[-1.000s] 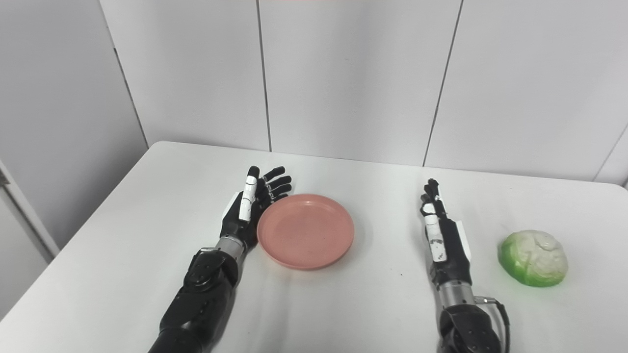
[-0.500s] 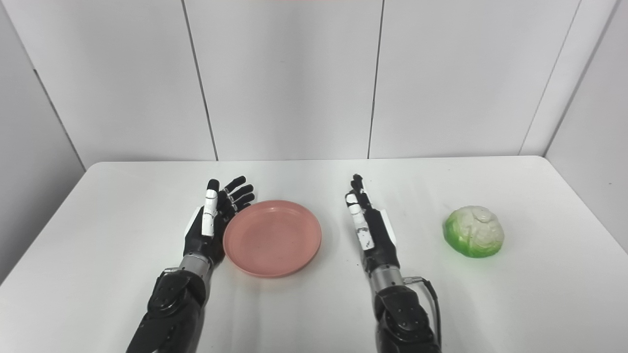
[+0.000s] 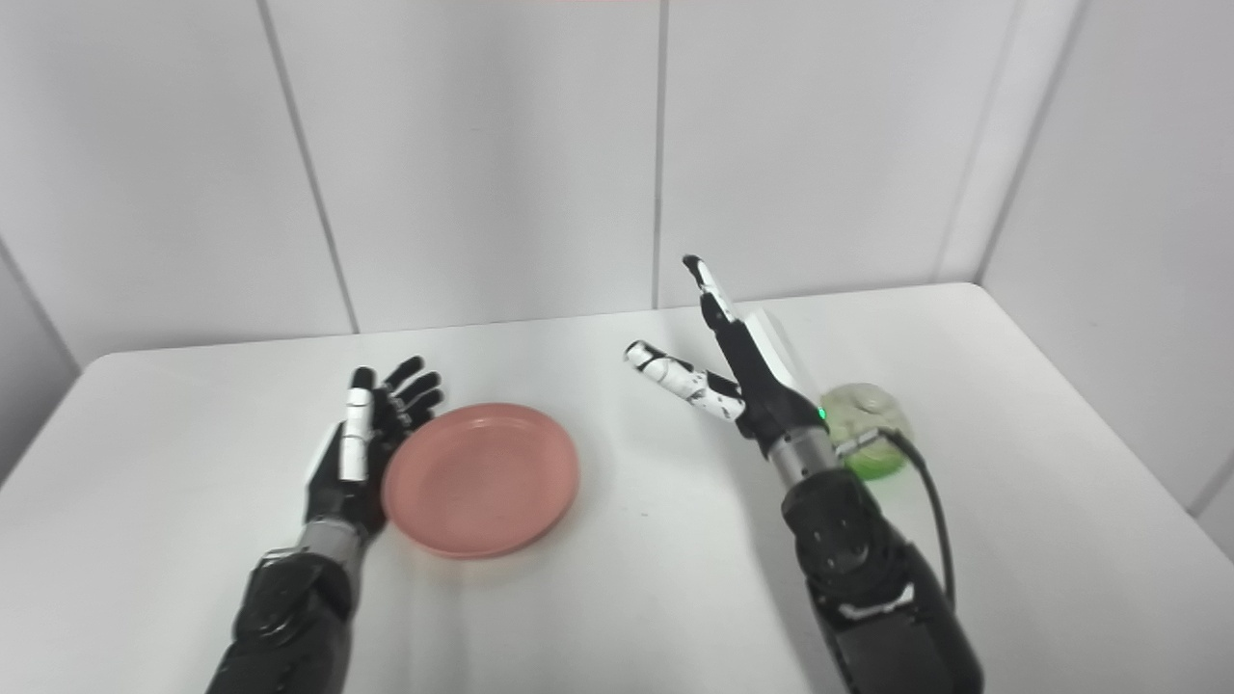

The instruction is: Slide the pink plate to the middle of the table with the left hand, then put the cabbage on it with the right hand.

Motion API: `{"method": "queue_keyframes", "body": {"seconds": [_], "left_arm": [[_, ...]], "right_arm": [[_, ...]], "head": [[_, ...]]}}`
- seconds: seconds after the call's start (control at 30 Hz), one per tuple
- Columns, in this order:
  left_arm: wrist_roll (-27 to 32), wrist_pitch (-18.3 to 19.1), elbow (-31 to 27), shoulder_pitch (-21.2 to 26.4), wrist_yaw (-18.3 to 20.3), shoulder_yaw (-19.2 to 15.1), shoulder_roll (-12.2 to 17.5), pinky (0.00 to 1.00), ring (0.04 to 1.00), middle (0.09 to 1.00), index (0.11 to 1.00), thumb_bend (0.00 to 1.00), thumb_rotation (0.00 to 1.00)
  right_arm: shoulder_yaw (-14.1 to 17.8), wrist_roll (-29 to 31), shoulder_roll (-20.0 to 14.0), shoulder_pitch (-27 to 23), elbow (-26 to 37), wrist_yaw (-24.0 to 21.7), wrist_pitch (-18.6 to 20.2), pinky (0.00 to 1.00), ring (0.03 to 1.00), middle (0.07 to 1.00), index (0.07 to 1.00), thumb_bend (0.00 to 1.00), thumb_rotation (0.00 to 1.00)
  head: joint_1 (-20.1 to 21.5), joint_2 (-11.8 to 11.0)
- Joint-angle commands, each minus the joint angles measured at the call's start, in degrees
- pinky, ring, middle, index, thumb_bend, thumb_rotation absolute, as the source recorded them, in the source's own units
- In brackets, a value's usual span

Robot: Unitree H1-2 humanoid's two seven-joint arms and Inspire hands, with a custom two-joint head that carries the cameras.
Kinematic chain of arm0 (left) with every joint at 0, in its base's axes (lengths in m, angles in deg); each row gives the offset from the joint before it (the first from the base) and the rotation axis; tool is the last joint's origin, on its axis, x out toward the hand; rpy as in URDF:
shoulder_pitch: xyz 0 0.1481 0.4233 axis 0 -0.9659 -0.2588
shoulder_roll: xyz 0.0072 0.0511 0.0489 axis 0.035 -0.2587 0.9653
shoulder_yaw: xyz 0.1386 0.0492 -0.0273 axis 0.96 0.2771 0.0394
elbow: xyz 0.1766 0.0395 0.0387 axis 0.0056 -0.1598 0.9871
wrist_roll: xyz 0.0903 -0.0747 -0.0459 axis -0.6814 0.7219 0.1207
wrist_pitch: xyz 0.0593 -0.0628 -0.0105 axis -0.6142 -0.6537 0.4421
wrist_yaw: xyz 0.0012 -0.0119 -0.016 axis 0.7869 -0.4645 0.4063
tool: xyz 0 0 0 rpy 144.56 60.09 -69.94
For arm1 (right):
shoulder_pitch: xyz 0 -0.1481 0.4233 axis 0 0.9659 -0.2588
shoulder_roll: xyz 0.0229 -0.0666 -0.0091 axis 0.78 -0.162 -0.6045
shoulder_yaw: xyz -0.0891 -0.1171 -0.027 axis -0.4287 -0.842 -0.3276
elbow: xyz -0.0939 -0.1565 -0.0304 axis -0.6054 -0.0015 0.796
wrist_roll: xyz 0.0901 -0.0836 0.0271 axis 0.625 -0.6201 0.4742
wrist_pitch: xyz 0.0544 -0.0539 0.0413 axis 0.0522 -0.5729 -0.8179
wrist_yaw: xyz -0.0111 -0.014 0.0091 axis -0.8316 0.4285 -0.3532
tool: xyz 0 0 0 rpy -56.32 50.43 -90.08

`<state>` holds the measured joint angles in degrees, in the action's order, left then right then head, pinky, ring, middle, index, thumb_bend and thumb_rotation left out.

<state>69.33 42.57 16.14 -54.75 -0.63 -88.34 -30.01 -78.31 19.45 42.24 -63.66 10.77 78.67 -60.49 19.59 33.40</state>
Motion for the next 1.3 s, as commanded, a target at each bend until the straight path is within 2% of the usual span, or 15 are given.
{"method": "queue_keyframes", "body": {"seconds": [0.0,0.03,0.07,0.13,0.17,0.33,0.47,0.63,0.87,1.07,1.1,1.17,1.23,1.27], "left_arm": [[-0.09,-2.44,1.88,-1.27,1.01,-0.09,0.08,0.93,0.863,0.831,0.822,0.83,1.0],[-0.06,-2.54,1.99,-1.23,1.03,-0.09,0.1,0.93,0.862,0.831,0.822,0.83,1.0],[0.2,-2.71,2.41,-1.1,1.44,-0.19,0.29,0.93,0.862,0.831,0.822,0.83,1.0],[1.04,-2.74,3.04,-0.85,2.52,-0.59,0.68,0.93,0.867,0.834,0.824,0.83,1.0],[1.46,-2.66,3.19,-0.77,3.06,-0.8,0.8,0.92,0.871,0.839,0.827,0.83,1.0],[2.73,-3.6,5.07,-0.07,5.23,-1.86,1.54,0.93,0.868,0.838,0.826,0.81,1.0],[2.69,-3.69,6.48,0.59,5.56,-2.13,1.96,0.93,0.88,0.85,0.833,0.83,1.0],[3.21,-3.82,7.57,1.15,6.05,-2.68,1.9,0.94,0.882,0.849,0.828,0.84,1.0],[2.97,-3.84,7.11,0.88,5.53,-2.83,1.64,0.95,0.877,0.842,0.822,0.83,1.0],[3.39,-4.04,7.27,1.0,6.02,-3.12,1.54,0.93,0.873,0.84,0.822,0.82,1.0],[3.12,-4.35,7.22,0.95,6.01,-2.97,1.59,0.93,0.874,0.841,0.824,0.82,1.0],[2.83,-4.39,7.06,0.89,5.83,-2.83,1.64,0.92,0.873,0.843,0.825,0.82,1.0],[2.8,-4.3,6.97,0.87,5.75,-2.81,1.63,0.92,0.871,0.842,0.824,0.82,1.0],[2.87,-3.98,6.79,0.85,5.66,-2.86,1.59,0.92,0.873,0.842,0.823,0.82,1.0]], "right_arm": [[-0.24,-3.09,-1.41,-2.17,1.67,-0.07,1.8,0.77,0.942,1.0,1.0,0.83,0.7],[-0.36,-3.39,-1.54,-2.19,1.76,-0.15,2.04,0.77,0.942,1.0,1.0,0.83,0.7],[-0.95,-5.83,-3.52,-2.39,1.49,-0.8,2.81,0.76,0.942,1.0,1.0,0.83,0.69],[-1.9,-10.45,-6.83,-2.71,1.21,-2.43,5.12,0.91,0.969,0.993,1.0,0.92,0.64],[-2.14,-11.93,-7.67,-2.79,1.13,-2.99,5.9,0.93,0.976,0.994,1.0,0.94,0.63],[-2.53,-15.75,-10.32,-3.15,-0.18,-6.17,8.75,0.94,0.975,0.985,0.998,0.99,0.58],[-2.36,-16.87,-12.38,-3.03,-2.27,-7.01,8.61,0.97,0.992,0.987,0.997,1.0,0.52],[-2.4,-19.01,-14.77,-2.15,-3.73,-7.65,8.86,0.99,0.995,0.986,0.991,1.0,0.53],[-2.29,-19.48,-15.69,-1.18,-5.22,-8.29,8.65,1.0,0.99,0.972,0.973,1.0,0.54],[-2.04,-18.21,-14.83,-1.53,-7.31,-9.22,9.47,1.0,0.982,0.967,0.967,1.0,0.49],[-1.94,-17.68,-14.53,-1.57,-7.83,-9.45,9.64,1.0,0.974,0.965,0.962,1.0,0.48],[-1.8,-16.77,-13.96,-1.58,-8.71,-9.41,9.89,0.9,0.941,0.955,0.953,1.0,0.45],[-1.81,-16.49,-13.85,-1.59,-8.92,-9.28,9.98,0.85,0.927,0.95,0.949,1.0,0.44],[-1.36,-15.39,-13.26,-1.5,-9.24,-9.31,10.18,0.77,0.909,0.949,0.944,1.0,0.41]], "head": [[-0.06,0.05],[-0.06,0.05],[2.0,-0.26],[3.5,-0.48],[3.5,-0.48],[6.55,-0.9],[7.08,-0.85],[7.45,-1.18],[7.72,-1.2],[7.6,-1.02],[7.61,-0.97],[7.57,-0.93],[7.57,-0.93],[7.51,-0.82]]}}
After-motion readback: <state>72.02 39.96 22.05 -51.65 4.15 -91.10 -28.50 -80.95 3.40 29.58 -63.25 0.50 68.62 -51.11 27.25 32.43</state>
